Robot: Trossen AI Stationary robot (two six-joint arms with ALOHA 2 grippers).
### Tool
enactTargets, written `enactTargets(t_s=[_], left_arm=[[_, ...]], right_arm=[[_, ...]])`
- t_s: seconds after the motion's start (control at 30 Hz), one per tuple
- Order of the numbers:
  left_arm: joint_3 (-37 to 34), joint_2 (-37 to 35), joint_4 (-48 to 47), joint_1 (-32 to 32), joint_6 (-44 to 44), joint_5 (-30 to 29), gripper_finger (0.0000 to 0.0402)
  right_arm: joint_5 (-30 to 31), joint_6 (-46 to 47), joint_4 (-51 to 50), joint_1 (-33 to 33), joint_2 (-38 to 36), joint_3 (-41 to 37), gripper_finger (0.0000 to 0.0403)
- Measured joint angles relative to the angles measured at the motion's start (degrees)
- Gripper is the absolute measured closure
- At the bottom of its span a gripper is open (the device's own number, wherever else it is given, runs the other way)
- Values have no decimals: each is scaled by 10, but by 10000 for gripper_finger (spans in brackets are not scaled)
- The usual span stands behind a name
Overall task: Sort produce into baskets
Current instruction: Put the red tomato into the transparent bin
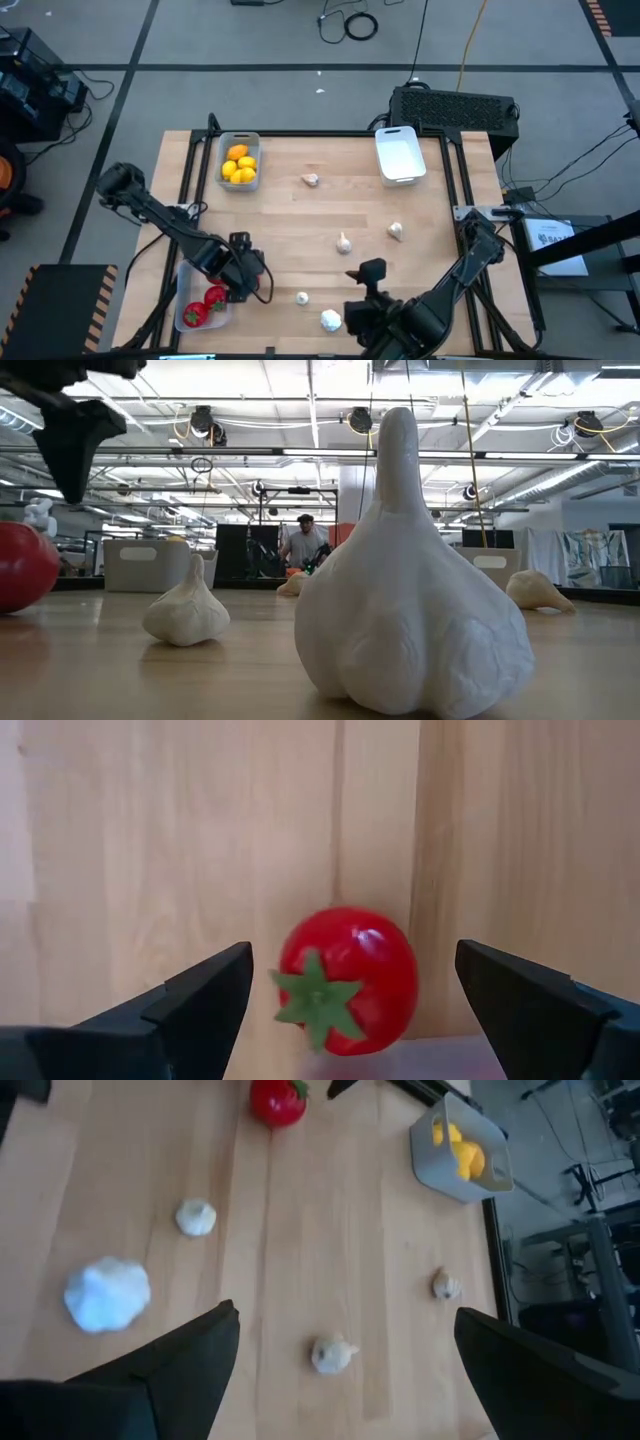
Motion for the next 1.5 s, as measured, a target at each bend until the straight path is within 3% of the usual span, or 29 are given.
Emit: enactTargets(t_s=[0.7,1.5], left_arm=[[-2,46,-23,0,0,15,49],[-98,45,68,0,-30,38,49]], right_arm=[[3,-53,24,-27,61,0,46],[1,-50,25,-48,62,0,46]])
